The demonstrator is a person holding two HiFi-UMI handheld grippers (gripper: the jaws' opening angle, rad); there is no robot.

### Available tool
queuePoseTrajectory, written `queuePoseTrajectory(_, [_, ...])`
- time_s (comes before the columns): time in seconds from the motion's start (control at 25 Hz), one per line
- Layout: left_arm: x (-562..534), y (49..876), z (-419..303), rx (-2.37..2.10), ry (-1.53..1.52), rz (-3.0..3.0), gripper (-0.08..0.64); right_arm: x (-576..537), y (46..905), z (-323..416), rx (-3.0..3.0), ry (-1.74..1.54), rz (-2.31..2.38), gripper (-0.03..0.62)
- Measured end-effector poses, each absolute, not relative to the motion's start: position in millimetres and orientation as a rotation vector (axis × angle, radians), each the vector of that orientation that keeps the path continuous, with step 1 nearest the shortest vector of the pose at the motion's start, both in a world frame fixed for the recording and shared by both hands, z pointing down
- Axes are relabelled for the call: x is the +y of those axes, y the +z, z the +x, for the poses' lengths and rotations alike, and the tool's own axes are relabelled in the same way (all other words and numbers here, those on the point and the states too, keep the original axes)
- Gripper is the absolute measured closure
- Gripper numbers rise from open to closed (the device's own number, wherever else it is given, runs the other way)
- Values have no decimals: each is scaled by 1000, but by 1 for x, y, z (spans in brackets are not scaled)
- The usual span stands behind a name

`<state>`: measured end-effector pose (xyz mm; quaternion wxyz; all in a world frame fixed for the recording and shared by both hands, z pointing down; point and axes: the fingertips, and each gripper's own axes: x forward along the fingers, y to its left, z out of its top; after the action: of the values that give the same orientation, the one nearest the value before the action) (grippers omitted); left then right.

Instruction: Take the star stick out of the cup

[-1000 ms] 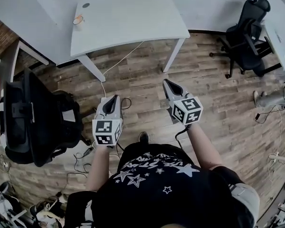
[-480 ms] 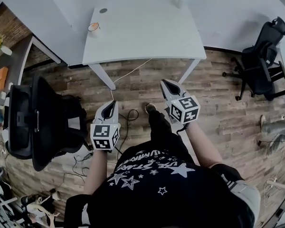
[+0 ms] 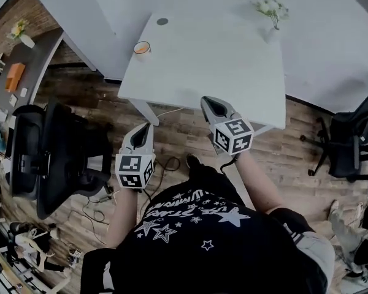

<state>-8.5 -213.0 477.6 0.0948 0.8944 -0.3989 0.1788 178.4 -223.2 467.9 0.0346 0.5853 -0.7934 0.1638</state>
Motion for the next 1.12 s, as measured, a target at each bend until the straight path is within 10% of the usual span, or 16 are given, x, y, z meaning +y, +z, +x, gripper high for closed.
queuePoseTrajectory(1.12, [-360, 494, -76, -1666, 450, 2242, 558, -486, 508, 63, -2516, 202, 1293, 466])
